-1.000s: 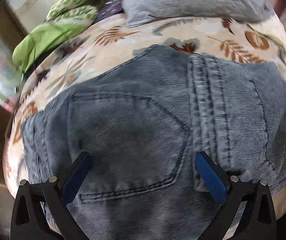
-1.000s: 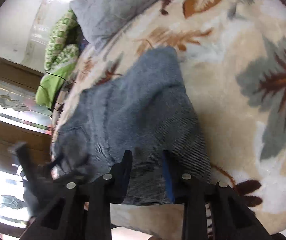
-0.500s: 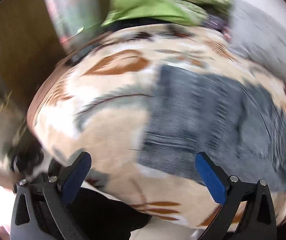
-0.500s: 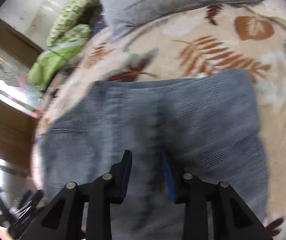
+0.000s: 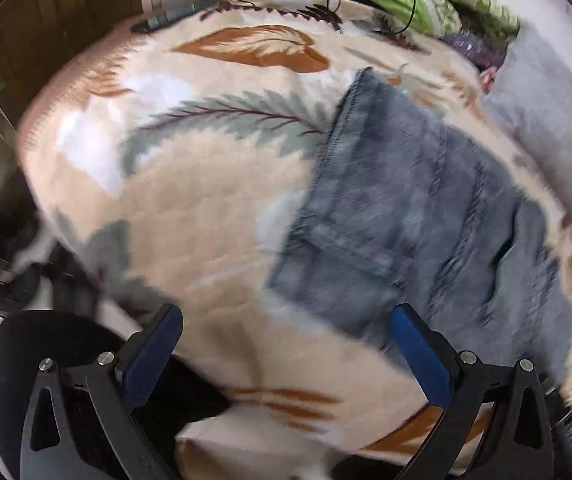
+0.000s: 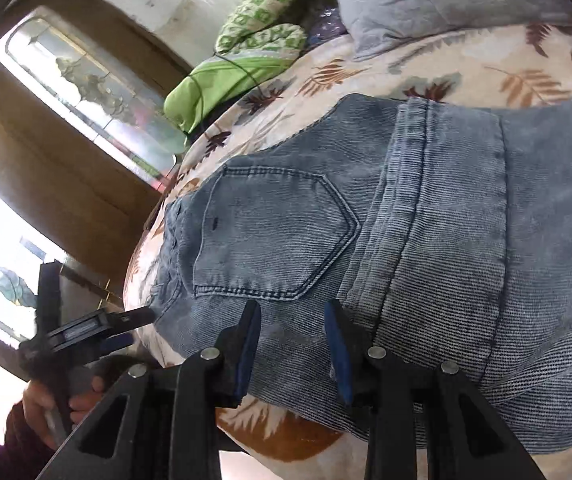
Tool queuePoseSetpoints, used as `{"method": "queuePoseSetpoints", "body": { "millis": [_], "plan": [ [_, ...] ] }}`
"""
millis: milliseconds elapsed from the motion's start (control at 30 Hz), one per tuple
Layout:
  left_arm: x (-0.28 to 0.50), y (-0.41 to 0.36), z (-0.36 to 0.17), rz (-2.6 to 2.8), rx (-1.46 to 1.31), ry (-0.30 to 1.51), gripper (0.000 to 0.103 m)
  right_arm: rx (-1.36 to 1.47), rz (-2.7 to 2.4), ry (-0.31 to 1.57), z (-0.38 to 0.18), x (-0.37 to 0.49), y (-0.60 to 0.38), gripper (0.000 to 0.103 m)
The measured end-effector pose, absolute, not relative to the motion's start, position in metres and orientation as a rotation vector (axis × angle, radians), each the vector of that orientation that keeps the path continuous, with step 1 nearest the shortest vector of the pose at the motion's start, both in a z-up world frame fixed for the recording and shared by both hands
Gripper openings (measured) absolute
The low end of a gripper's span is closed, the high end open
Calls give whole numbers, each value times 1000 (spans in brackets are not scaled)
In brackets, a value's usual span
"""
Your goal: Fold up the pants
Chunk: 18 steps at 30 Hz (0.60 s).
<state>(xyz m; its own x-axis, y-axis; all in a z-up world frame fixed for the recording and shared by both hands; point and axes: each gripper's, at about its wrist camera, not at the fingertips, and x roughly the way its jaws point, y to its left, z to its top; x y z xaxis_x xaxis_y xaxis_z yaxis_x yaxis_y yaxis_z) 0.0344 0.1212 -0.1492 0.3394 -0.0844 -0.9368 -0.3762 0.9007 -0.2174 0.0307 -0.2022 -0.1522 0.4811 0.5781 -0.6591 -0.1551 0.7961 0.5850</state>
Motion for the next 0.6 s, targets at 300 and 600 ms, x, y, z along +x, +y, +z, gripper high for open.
{"method": "queuePoseSetpoints", "body": {
  "millis": [300, 600],
  "plan": [
    [28, 118, -138, 91, -613, 1286, 98, 503, 500, 976, -154, 25, -211, 37],
    [41, 114, -166, 154, -751, 1310, 99, 521, 499, 984, -153, 25, -213, 37]
  ]
}}
